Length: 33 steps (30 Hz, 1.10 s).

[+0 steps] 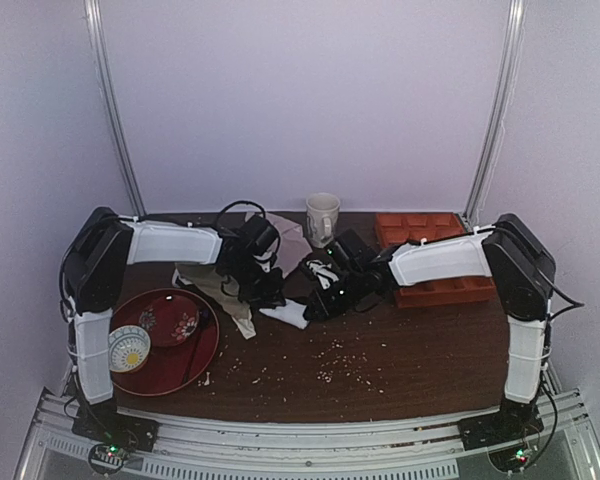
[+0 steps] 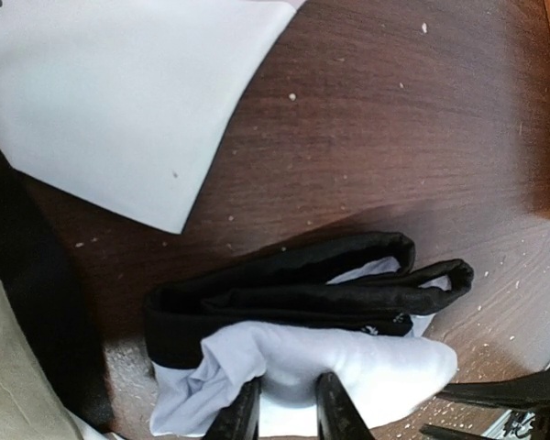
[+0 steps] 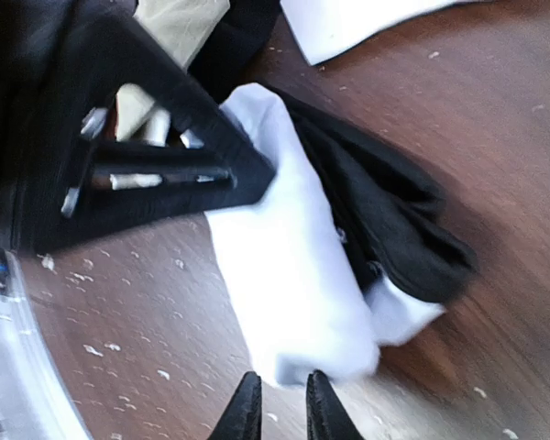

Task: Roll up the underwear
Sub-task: Roll the underwear at the center of the board.

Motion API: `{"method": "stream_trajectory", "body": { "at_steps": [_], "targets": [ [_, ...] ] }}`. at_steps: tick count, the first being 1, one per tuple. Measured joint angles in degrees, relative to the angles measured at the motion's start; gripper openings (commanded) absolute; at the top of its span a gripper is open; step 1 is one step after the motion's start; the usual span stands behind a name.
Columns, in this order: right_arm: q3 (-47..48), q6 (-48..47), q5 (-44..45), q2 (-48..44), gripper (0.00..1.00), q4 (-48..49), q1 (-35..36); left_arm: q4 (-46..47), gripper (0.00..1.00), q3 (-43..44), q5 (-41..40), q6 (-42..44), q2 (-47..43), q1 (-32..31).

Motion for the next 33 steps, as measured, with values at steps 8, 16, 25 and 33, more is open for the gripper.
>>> {"method": "stream_trajectory", "body": {
  "at_steps": [8, 16, 25, 33],
  "targets": [
    [-2.86, -14.73, 22.88, -5.03, 0.32, 1.14, 11.43, -2.19, 0.30, 2.01, 1.49, 1.03, 1.14, 0.28],
    [-3.02, -26.56, 38.99, -2.43, 0.40, 4.17, 19.43, -2.45, 0.30, 2.23, 2.21, 1.42, 1.27, 0.44],
    [-2.10, -33.88, 46.84, 2.54, 0.45, 7.45, 19.26, -2.47, 0.30, 2.23, 3.19, 1.57, 1.36, 0.76],
    [-1.97, -38.84, 50.77, 5.14, 0.47, 12.66, 19.23, -2.45, 0.31, 2.23, 4.24, 1.62, 1.44, 1.16]
  ]
}}
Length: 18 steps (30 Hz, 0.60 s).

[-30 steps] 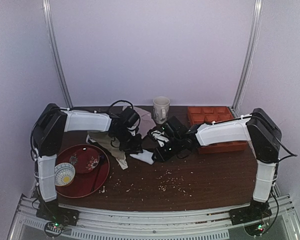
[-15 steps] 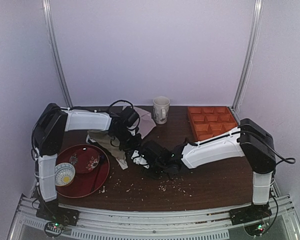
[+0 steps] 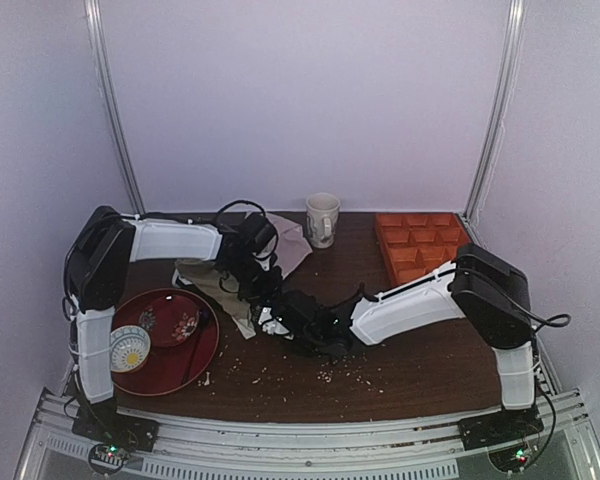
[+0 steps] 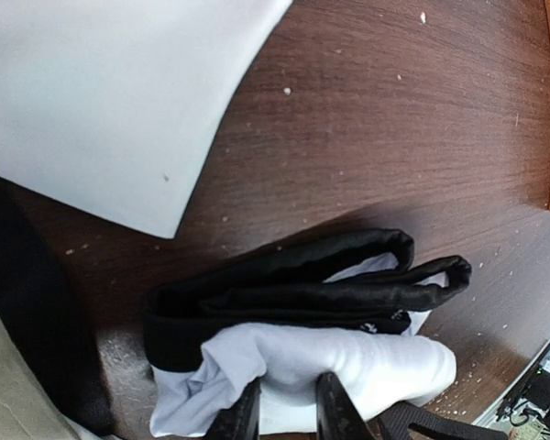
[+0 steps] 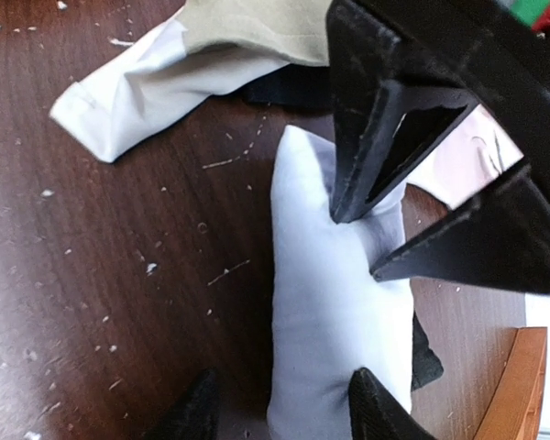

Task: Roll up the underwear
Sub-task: Roll the underwear at the center of the board.

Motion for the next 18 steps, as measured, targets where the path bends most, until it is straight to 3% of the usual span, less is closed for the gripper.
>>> {"method": "stream_trajectory", "body": {
  "at_steps": [11, 18],
  "targets": [
    [1.51, -2.64, 4.35, 3.48, 0.44, 5.77, -1.09, 0.09, 0.31, 0.00, 1.53, 0.39, 0.15, 0.61],
    [1.57, -2.71, 5.05, 4.24, 0.23, 6.60, -1.90, 0.15, 0.31, 0.00, 1.90, 0.66, 0.22, 0.68]
  ]
}}
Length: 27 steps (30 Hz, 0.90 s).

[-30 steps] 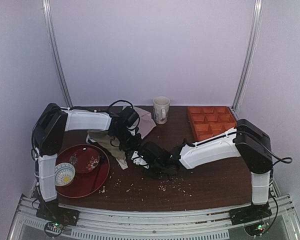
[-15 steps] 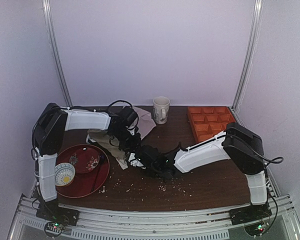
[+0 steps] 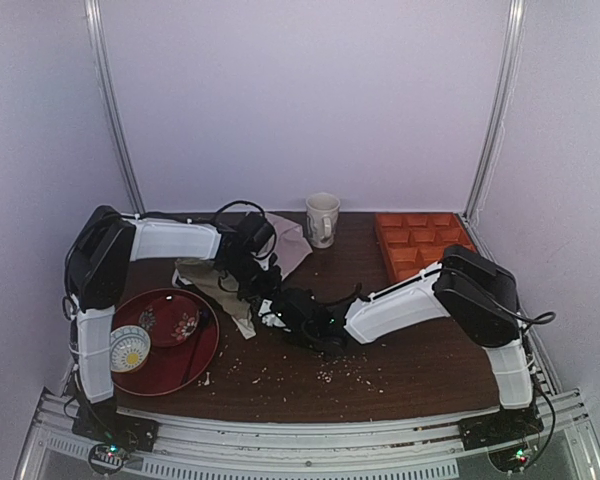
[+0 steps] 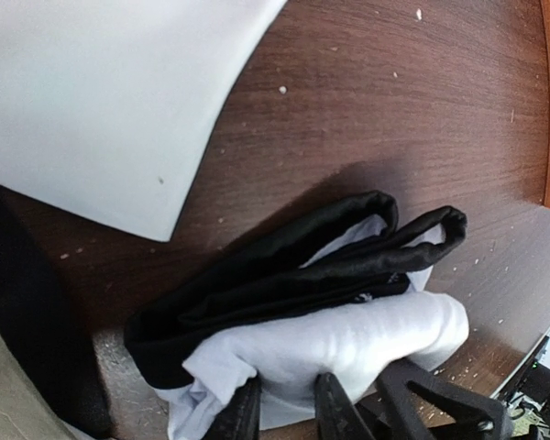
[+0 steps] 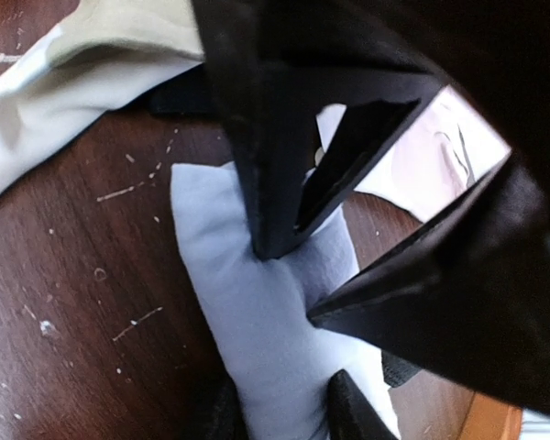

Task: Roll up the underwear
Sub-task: Roll the underwear at the center of the board.

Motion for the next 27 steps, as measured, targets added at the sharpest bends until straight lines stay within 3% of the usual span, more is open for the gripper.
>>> {"method": "stream_trajectory", "body": {
  "at_steps": [4, 5, 8, 9, 27],
  "targets": [
    [0.00, -0.24, 0.02, 0.04, 0.13, 0.00, 0.02, 0.04, 0.31, 0.00, 0.17, 0.15, 0.04, 0.04],
    [0.00, -0.20, 0.04, 0.04, 0.15, 0.02, 0.02, 0.09, 0.31, 0.00, 0.22, 0.15, 0.04, 0.04],
    [0.00, -0.24, 0.09, 0.04, 0.35, 0.09, 0.07, 0.09, 0.31, 0.02, 0.26, 0.22, 0.09, 0.04],
    [-0.09, -0.02, 0.09, 0.04, 0.37, 0.17, 0.04, 0.04, 0.31, 0.07, 0.28, 0.26, 0.11, 0.04],
    [-16.20, -5.27, -2.19, -7.52, 0.49, 15.65, -0.26, -1.44, 0.30, 0.76, 3.19, 7.08, 0.79, 1.29]
  ]
}}
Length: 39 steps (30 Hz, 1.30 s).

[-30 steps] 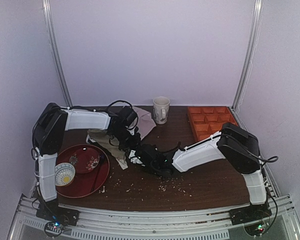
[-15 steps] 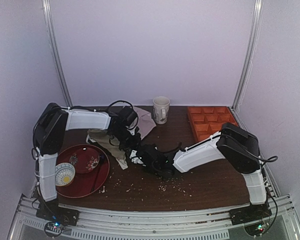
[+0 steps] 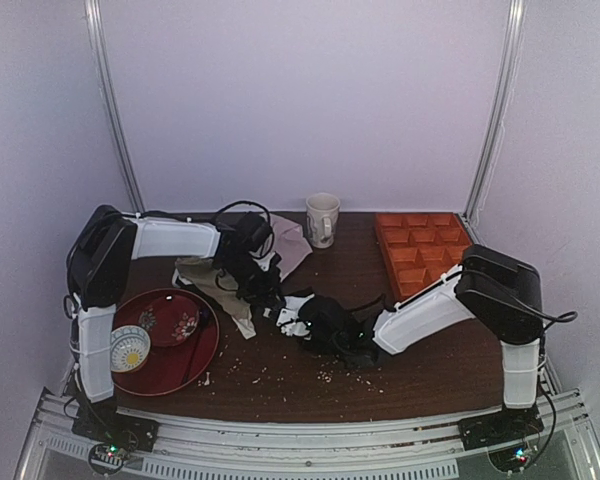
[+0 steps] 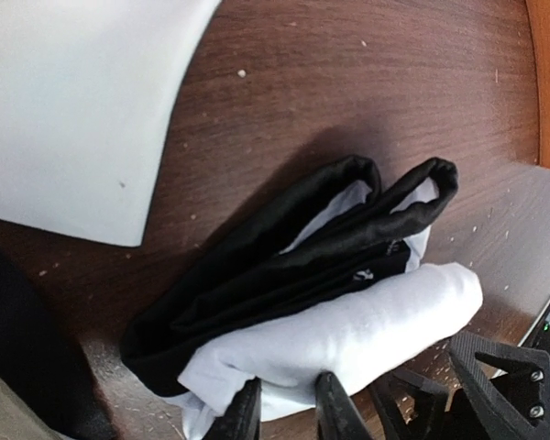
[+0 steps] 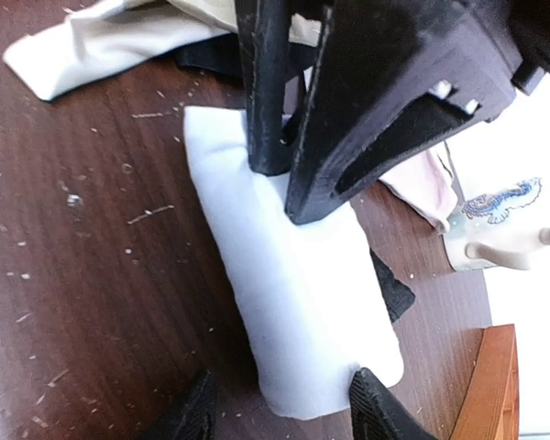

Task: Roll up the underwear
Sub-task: Roll the underwear at the center of the board.

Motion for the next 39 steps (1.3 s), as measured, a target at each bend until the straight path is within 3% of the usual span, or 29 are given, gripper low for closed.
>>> {"method": "stream_trajectory", "body": {
  "at_steps": [5, 10, 18, 39],
  "targets": [
    [0.07, 0.09, -2.97, -3.08, 0.50, -2.93, -0.02, -0.94, 0.30, 0.00, 1.38, 3.74, 0.13, 0.66],
    [0.55, 1.62, -5.20, -6.86, 0.64, -6.84, 0.00, -2.40, 0.30, 0.00, 2.58, 7.67, 0.15, 1.51],
    [0.31, 3.30, -7.67, -14.71, 0.63, -8.76, 0.00, -3.54, 0.30, 0.00, 3.56, 11.56, 0.15, 1.97],
    [6.95, -2.34, -9.75, -0.15, 0.61, -11.67, 1.33, -5.66, 0.30, 0.00, 4.72, 14.25, 0.17, 2.12]
  ]
}}
